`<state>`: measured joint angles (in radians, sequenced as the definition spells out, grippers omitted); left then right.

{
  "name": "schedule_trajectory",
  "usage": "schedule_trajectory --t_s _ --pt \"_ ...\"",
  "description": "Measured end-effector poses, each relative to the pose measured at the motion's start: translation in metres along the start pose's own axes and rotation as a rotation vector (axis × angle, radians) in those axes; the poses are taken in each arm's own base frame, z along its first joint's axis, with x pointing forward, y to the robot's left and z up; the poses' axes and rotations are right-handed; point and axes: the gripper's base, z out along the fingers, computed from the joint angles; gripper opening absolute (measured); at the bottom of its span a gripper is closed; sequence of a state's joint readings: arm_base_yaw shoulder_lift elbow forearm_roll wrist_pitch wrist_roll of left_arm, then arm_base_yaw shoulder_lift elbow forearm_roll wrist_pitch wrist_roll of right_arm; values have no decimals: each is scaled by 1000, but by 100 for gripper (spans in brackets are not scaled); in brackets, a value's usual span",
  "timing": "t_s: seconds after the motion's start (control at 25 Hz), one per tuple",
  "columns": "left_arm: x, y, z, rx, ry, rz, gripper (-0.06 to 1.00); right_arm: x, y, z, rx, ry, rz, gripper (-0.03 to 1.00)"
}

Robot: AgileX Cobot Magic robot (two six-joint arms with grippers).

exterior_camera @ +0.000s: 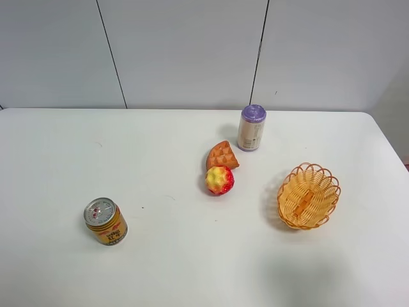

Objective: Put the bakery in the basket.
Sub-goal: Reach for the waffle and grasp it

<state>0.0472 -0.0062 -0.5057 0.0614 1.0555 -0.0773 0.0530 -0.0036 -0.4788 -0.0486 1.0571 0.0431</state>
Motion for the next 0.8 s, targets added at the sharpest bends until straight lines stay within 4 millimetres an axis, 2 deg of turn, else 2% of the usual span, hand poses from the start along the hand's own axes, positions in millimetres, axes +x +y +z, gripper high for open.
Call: schedule_trajectory --t_s 0.8 --pt "0 0 0 0 0 0 99 0 0 0 1 0 0 99"
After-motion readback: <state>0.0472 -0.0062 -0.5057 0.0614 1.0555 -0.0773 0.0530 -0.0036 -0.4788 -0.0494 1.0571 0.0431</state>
